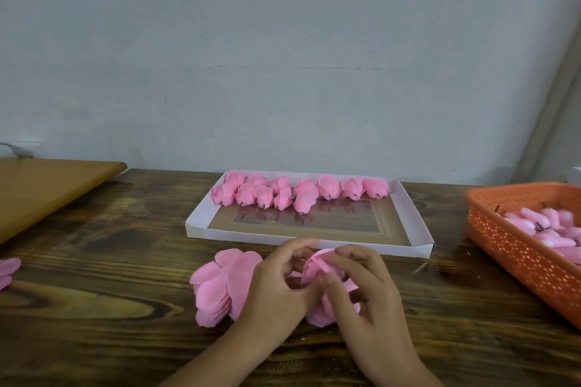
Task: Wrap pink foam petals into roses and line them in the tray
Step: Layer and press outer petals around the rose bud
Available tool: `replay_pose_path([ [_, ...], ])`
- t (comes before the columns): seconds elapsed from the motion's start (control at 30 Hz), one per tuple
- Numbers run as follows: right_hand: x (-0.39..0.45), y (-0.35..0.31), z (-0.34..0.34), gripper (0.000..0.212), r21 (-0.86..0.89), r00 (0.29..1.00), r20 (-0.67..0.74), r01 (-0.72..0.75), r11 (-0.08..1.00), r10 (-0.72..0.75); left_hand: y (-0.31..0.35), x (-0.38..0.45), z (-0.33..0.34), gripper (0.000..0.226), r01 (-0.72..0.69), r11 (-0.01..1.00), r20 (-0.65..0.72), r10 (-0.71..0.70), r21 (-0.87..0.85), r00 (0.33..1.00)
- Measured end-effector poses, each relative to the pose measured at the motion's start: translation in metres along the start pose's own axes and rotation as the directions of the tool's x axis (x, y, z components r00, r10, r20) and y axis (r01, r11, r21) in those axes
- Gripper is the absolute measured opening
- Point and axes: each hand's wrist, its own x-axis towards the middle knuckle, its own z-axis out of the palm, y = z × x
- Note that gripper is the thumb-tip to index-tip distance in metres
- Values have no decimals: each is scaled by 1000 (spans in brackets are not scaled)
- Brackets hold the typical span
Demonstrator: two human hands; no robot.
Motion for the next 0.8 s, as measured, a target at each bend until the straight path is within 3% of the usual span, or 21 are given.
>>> replay_pose_path([
  [0.1,2,0,-1,32,90,996,27,-86,992,84,1,0,1,38,1,1000,-13,-1,-3,1000],
  [0.2,3,3,-1,37,65,992,-12,-125,990,126,3,0,1,39,-7,1000,0,7,21,1000],
  [0.33,3,4,0,32,84,984,-41,-172,982,176,3,-1,1,41,-35,998,30,34,54,999],
  [0.47,4,11,1,33,178,938,-70,-324,929,341,8,-2,1,37,-22,1000,76,22,4,997],
  [0.57,7,13,-1,34,225,906,-34,-405,886,422,12,-3,-2,31,0,1000,129,2,-14,992],
  [0.8,11,10,-4,24,366,877,109,-472,802,467,14,2,-1,21,51,996,71,-46,-71,996],
])
